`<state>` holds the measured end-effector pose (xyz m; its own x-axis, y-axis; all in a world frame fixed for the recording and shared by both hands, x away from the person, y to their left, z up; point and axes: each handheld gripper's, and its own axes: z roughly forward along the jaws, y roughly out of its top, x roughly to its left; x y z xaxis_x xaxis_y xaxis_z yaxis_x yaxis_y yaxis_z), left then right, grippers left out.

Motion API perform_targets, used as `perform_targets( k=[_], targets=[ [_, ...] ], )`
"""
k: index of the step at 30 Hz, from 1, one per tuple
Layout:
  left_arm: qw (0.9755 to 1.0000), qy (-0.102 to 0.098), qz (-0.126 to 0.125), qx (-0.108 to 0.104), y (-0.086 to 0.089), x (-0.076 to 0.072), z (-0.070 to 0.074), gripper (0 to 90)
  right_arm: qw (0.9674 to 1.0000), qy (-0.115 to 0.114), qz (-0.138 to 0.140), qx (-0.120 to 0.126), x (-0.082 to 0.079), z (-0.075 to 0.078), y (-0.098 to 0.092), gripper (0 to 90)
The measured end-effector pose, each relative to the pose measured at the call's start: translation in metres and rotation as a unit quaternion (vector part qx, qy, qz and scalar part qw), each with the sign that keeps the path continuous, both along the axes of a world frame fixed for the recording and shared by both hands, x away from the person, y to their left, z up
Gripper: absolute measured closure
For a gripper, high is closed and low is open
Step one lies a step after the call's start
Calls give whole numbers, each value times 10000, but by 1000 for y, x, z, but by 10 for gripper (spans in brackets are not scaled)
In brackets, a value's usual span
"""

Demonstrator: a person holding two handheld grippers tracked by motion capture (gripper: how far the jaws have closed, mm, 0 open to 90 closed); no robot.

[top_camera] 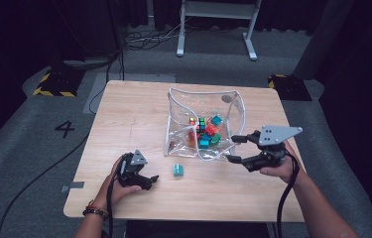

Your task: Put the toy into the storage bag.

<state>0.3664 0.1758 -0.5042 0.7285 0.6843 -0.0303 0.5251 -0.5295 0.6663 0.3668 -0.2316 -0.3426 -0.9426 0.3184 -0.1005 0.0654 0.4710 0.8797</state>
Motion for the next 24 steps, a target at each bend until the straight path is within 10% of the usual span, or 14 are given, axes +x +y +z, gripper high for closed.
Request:
perform_targets(
  k=[14,24],
  targets=[
    [10000,2,-7,0,0,0,0,88,9988,147,453,59,-27,-61,36,329],
    [10000,1,-12,3,0,0,0,88,9963,540,464,-491,-28,-121,94,281]
  ],
)
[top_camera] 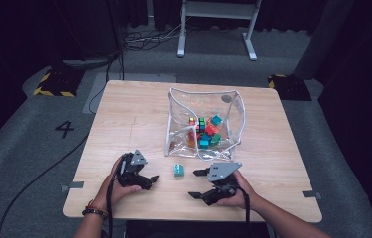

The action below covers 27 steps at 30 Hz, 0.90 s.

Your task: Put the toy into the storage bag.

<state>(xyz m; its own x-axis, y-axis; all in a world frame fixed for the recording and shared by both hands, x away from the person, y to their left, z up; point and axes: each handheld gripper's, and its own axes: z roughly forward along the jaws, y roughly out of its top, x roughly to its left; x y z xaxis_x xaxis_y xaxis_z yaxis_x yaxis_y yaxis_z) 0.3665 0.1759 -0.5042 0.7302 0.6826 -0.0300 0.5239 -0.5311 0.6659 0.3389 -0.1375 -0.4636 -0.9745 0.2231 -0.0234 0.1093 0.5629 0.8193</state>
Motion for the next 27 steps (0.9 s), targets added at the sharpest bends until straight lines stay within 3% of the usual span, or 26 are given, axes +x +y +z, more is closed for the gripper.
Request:
perform_targets(
  k=[8,13,20,27],
  targets=[
    [10000,-11,7,-7,0,0,0,88,9993,-242,-227,-156,12,-24,38,277],
    [10000,-8,9,-28,0,0,0,89,9969,-629,-355,-307,16,-27,49,278],
    [10000,-14,10,-25,0,0,0,89,9967,-555,-493,-325,28,-25,56,279],
    [10000,-19,3,-18,0,0,0,89,9970,-369,-474,-484,42,-37,66,292]
  ],
)
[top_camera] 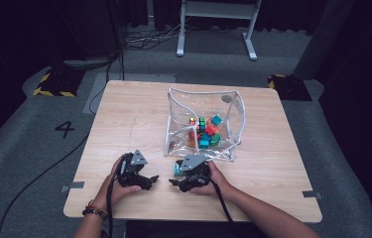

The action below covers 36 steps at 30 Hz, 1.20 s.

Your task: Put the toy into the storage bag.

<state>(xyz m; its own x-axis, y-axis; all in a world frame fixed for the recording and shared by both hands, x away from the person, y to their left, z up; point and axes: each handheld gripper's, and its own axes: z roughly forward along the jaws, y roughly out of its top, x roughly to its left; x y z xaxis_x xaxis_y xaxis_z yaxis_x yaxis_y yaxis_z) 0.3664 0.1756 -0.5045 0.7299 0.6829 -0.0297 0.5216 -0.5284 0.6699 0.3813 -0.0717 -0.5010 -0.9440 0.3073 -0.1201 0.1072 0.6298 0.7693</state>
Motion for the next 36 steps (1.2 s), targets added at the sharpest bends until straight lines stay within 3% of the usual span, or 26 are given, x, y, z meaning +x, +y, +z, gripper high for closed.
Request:
perform_targets(
  k=[3,8,14,19,23,28,30,36],
  targets=[
    [10000,-1,-1,3,0,0,0,89,9995,298,79,13,5,-4,-1,400],
    [10000,6,5,-6,0,0,0,89,9989,397,232,97,3,-3,-7,588],
    [10000,8,5,-8,0,0,0,89,9987,343,341,158,-5,-2,-11,594],
    [10000,14,3,17,0,0,0,88,9973,496,408,344,-16,7,-27,594],
    [10000,5,11,-8,0,0,0,89,9966,580,462,346,-24,17,-51,594],
    [10000,6,-4,3,0,0,0,88,9968,516,492,352,-33,35,-93,594],
    [10000,15,9,17,0,0,0,88,9968,525,390,451,-36,41,-111,594],
    [10000,0,-1,-3,0,0,0,88,9983,396,65,412,-38,54,-164,594]
  ],
)
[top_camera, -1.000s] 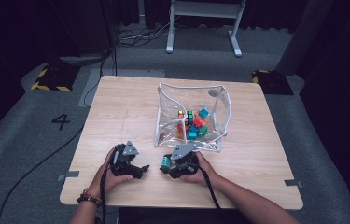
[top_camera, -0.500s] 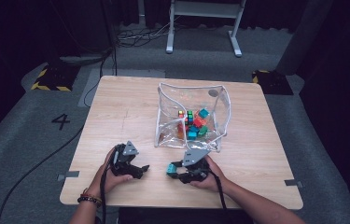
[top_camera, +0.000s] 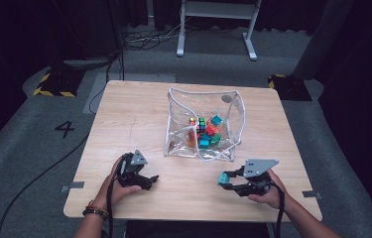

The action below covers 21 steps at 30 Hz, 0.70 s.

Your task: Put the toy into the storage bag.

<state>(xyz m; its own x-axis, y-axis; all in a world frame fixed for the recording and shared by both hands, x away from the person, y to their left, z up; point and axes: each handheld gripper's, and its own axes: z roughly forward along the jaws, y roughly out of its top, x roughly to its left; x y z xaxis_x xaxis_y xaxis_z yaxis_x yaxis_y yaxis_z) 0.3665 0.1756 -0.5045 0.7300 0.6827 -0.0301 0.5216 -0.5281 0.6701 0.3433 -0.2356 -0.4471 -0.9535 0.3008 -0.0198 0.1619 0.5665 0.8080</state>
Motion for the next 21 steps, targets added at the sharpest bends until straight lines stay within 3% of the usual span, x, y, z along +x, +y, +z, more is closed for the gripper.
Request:
perform_targets(
  k=[10,21],
  targets=[
    [10000,9,5,7,0,0,0,88,9974,-160,-691,99,10,18,-55,594],
    [10000,18,0,16,0,0,0,88,9919,-364,-1178,308,33,51,-82,594]
  ],
)
